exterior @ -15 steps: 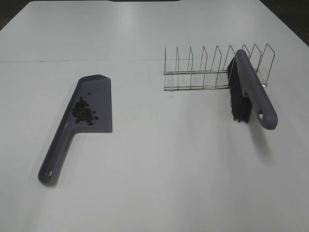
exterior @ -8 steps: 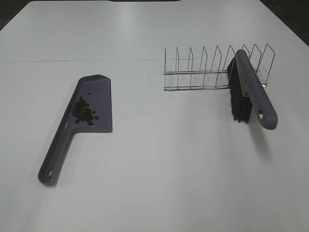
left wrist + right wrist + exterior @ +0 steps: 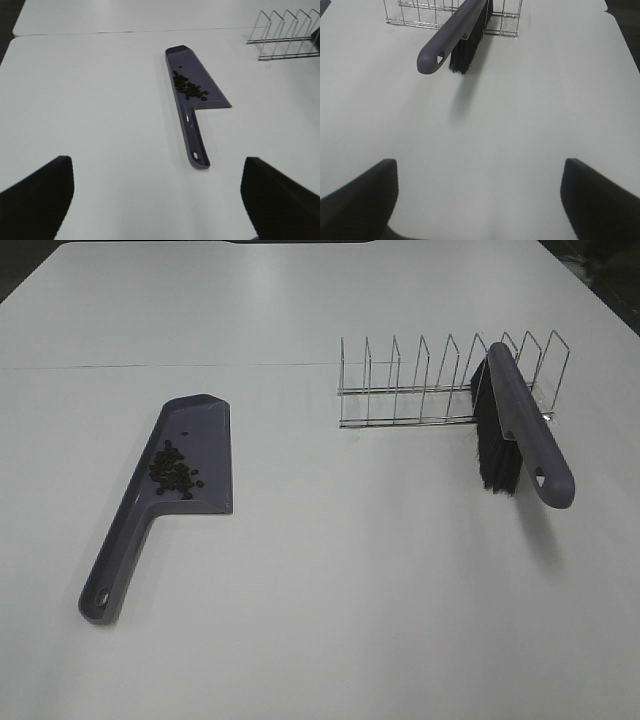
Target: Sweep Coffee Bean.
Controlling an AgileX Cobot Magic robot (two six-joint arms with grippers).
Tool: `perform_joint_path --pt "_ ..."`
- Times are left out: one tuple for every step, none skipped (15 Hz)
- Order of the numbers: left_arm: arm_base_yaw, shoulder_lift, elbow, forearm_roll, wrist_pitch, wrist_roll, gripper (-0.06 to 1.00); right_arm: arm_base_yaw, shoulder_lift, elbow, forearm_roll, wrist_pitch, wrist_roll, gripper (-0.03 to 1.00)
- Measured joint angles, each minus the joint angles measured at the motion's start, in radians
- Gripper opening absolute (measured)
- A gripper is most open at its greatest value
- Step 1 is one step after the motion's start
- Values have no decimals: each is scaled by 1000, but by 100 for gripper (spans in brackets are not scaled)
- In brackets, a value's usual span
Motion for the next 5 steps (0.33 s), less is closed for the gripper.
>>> perform_joint_path --pt "25 0 0 0 0 0 83 0 0 0 0 0 0 78" --pt "88 0 0 0 0 1 83 0 0 0 0 0 0 78" --pt "110 0 0 0 0 1 83 0 0 0 0 0 0 78" --pt "116 0 0 0 0 1 83 0 0 0 0 0 0 78" --pt "117 0 0 0 0 1 83 0 0 0 0 0 0 78"
